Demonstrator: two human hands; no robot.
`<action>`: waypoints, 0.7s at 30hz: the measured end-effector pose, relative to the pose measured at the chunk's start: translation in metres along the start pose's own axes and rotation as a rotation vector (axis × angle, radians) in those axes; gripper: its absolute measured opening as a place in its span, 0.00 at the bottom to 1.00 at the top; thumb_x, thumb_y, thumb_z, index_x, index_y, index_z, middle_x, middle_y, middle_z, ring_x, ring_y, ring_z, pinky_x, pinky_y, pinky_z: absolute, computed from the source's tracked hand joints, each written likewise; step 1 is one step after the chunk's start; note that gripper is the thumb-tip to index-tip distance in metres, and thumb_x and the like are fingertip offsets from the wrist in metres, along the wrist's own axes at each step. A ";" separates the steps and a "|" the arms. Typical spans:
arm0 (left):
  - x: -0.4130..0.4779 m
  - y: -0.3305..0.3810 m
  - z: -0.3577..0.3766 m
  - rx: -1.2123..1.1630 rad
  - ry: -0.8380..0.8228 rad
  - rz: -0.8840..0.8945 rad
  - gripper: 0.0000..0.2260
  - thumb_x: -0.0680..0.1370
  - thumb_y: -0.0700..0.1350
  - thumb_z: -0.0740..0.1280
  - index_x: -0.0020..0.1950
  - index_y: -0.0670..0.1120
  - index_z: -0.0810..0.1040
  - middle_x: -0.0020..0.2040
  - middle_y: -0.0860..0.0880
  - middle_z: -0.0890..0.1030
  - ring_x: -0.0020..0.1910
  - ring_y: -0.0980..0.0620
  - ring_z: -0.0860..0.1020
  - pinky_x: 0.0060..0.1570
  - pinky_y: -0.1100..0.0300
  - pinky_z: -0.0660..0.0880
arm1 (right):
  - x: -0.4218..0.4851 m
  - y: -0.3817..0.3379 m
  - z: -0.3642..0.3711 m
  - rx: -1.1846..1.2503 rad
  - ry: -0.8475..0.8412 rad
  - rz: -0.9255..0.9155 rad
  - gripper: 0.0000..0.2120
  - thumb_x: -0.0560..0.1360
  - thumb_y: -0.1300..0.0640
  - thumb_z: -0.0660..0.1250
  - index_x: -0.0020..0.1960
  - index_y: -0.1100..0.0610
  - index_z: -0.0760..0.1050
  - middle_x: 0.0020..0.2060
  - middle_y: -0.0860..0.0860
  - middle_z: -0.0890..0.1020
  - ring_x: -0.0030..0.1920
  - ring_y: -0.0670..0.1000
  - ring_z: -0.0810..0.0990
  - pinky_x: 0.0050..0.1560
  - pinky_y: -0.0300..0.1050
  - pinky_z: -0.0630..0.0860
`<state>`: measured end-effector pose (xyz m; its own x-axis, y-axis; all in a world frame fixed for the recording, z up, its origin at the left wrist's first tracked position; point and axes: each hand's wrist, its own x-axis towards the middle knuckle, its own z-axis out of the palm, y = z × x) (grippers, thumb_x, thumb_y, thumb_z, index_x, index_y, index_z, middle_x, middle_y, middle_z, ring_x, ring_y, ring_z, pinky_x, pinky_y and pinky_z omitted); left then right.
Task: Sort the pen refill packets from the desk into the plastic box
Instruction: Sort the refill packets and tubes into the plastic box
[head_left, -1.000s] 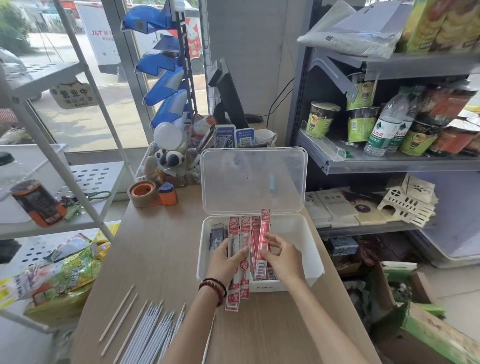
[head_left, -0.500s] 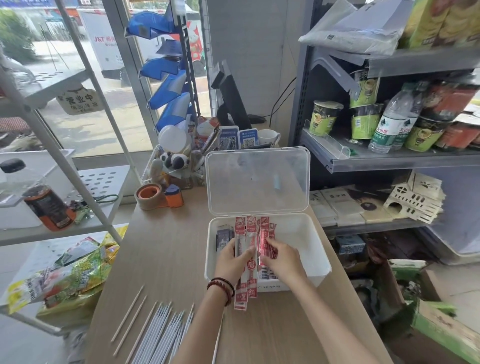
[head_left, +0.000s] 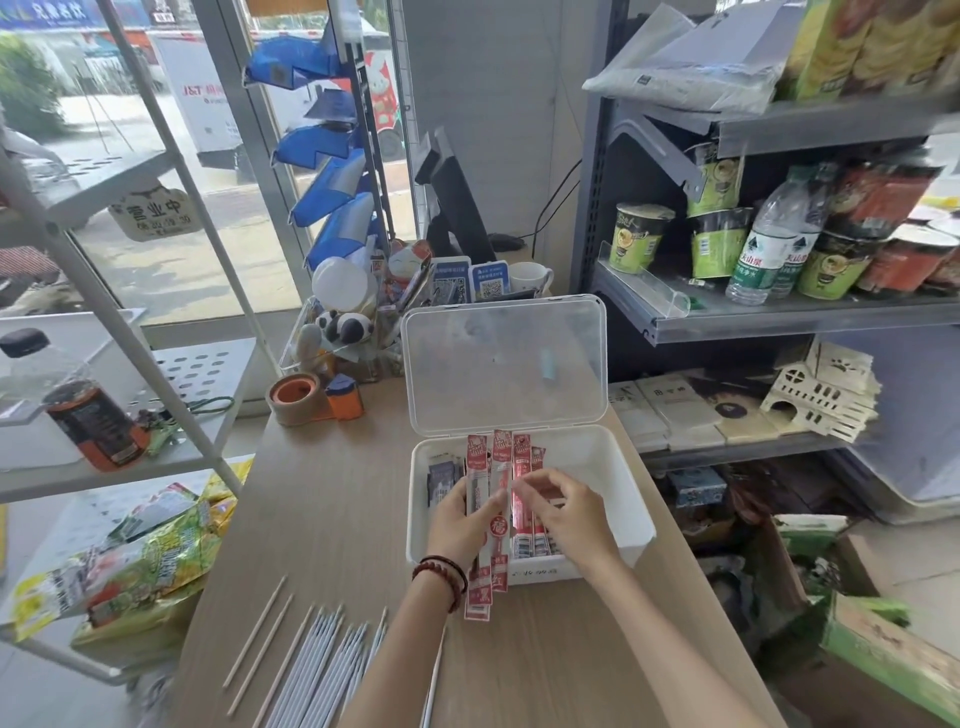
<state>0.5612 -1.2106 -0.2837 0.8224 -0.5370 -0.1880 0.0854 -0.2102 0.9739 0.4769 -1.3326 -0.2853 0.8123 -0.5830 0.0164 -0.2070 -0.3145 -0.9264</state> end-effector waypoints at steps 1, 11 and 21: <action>0.000 0.000 0.000 -0.005 0.003 0.004 0.11 0.76 0.49 0.68 0.57 0.50 0.77 0.49 0.53 0.83 0.48 0.54 0.81 0.45 0.60 0.78 | -0.002 -0.002 -0.001 0.019 -0.029 -0.012 0.12 0.73 0.43 0.70 0.49 0.50 0.81 0.43 0.43 0.84 0.44 0.39 0.81 0.45 0.33 0.76; -0.007 0.009 0.001 -0.134 -0.021 0.005 0.04 0.77 0.47 0.66 0.48 0.51 0.80 0.47 0.46 0.84 0.47 0.48 0.81 0.50 0.51 0.78 | -0.004 -0.006 0.002 0.076 -0.135 0.007 0.12 0.69 0.47 0.76 0.47 0.52 0.81 0.41 0.46 0.85 0.42 0.44 0.83 0.46 0.41 0.81; -0.005 0.007 0.002 -0.197 -0.004 -0.068 0.05 0.77 0.45 0.66 0.45 0.45 0.79 0.36 0.50 0.79 0.39 0.52 0.79 0.50 0.48 0.80 | -0.003 -0.007 -0.002 0.159 0.172 0.080 0.09 0.77 0.56 0.67 0.42 0.59 0.72 0.39 0.51 0.83 0.31 0.41 0.75 0.30 0.31 0.70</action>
<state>0.5566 -1.2105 -0.2766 0.8089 -0.5302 -0.2541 0.2493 -0.0821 0.9649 0.4748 -1.3297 -0.2786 0.6892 -0.7245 -0.0080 -0.1673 -0.1484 -0.9747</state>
